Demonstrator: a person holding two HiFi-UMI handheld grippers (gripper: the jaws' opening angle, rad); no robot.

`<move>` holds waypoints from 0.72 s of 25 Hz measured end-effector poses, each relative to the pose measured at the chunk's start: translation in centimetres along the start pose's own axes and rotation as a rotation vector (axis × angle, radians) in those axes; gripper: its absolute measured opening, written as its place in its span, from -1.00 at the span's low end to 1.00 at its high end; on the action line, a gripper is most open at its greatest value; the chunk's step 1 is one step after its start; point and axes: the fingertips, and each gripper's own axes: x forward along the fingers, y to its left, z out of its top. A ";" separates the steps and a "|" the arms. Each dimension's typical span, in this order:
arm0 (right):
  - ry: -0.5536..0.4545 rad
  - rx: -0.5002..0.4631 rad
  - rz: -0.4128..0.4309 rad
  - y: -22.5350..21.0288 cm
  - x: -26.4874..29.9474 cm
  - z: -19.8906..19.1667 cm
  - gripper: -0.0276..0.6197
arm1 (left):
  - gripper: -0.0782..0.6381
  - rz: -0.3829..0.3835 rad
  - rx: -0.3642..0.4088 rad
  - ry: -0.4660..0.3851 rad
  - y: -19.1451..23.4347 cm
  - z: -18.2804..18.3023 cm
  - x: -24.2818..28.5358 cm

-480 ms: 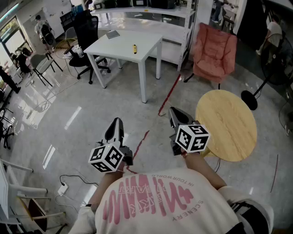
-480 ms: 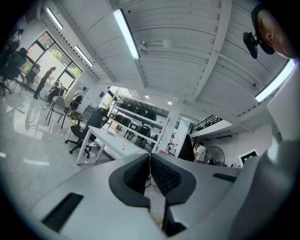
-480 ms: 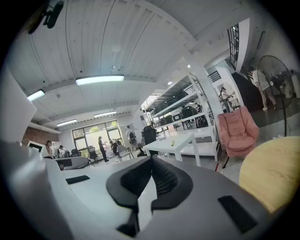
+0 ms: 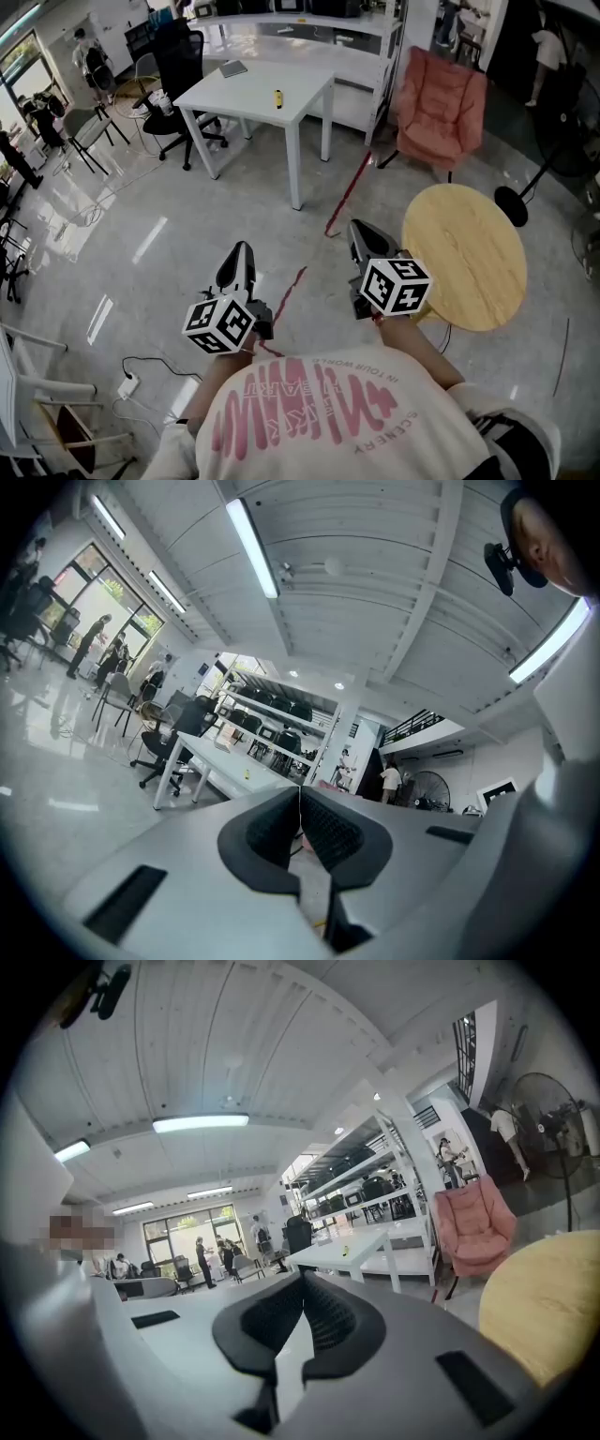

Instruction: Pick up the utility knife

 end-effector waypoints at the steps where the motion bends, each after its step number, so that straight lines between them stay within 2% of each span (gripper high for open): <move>1: -0.017 0.006 -0.001 0.1 -0.1 0.2 -0.87 | -0.71 -0.002 -0.004 0.002 0.0 0.0 0.0; 4: -0.038 0.007 -0.008 0.1 -0.3 0.3 -0.87 | -0.71 -0.013 -0.006 0.007 -0.1 0.2 -0.3; 7: -0.018 -0.003 -0.023 0.2 0.2 -0.2 -0.87 | -0.71 -0.011 -0.011 0.013 0.6 0.4 -0.7; 18: -0.031 0.024 -0.037 1.9 3.7 -0.8 -0.87 | -0.71 0.019 -0.003 -0.014 5.8 2.3 -0.7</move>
